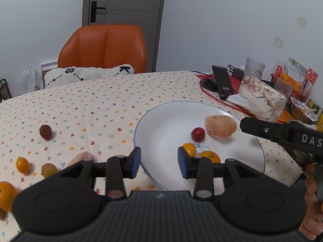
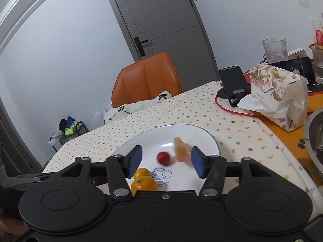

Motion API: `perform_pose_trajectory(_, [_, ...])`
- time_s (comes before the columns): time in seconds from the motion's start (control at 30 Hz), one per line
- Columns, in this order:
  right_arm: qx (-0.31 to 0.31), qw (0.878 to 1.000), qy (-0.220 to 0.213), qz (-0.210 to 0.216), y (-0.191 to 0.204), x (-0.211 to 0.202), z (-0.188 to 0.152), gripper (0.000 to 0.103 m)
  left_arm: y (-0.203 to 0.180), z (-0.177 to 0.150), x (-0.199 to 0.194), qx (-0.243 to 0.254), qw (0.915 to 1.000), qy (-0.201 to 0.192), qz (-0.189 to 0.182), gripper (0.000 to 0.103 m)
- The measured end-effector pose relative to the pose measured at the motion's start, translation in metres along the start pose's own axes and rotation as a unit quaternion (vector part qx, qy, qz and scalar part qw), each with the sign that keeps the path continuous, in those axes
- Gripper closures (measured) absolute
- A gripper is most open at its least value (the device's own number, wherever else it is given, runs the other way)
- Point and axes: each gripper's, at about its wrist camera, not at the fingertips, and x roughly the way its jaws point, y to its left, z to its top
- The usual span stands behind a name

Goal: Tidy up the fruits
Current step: 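Lower the small orange into the plate with the left tool while the right tool drops the pomelo segment there, then move both open tools back toward the remaining pomelo segment on the table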

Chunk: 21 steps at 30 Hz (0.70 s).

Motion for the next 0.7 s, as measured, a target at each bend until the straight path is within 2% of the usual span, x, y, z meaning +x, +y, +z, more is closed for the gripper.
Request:
perform_pose_trajectory(0.1, [-0.002,1.0,0.0,-0.002,0.005,-0.004,-0.002,0.037,0.004,-0.001,-0.008,-0.002,1.0,-0.005,0.006,0.05])
perform_pose_trajectory(0.27, [-0.019,1.0,-0.007,0.009,0.02,-0.014,-0.005,0.014,0.012,-0.004,-0.023,-0.005,0.9995,-0.017,0.028,0.032])
perform_pose_trajectory(0.43, [-0.033,0.999,-0.017,0.013,0.036,-0.02,-0.007,0.001,0.025,-0.007,-0.039,-0.015,0.9985,-0.028,0.044,0.026])
perform_pose_trajectory(0.7, [-0.053,0.998,-0.03,0.002,0.064,-0.024,-0.015,0.0,0.051,-0.016,-0.066,-0.04,0.9963,-0.043,0.062,0.018])
